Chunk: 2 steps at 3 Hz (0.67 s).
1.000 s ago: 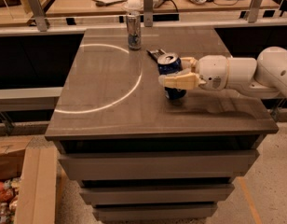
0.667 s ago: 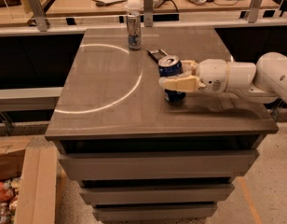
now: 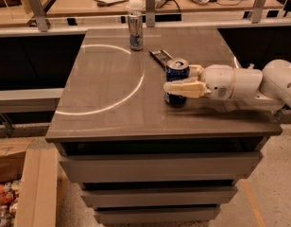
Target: Place pepsi can upright
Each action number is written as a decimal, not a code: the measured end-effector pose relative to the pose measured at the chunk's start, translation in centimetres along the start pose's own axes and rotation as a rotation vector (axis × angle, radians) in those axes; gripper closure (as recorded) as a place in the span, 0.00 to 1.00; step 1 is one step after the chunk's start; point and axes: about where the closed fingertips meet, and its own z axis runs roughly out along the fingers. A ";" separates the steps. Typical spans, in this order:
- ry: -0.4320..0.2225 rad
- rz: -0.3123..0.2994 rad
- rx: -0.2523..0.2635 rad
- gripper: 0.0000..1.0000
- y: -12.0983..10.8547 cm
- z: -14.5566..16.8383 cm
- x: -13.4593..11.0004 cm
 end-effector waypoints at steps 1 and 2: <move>0.018 -0.015 0.021 0.00 -0.1 -1.8 -0.2; 0.050 -0.035 0.050 0.00 0.0 -4.2 -0.6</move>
Offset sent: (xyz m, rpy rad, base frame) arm -0.0165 -0.0816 0.0156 -0.1142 -0.0448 -0.0943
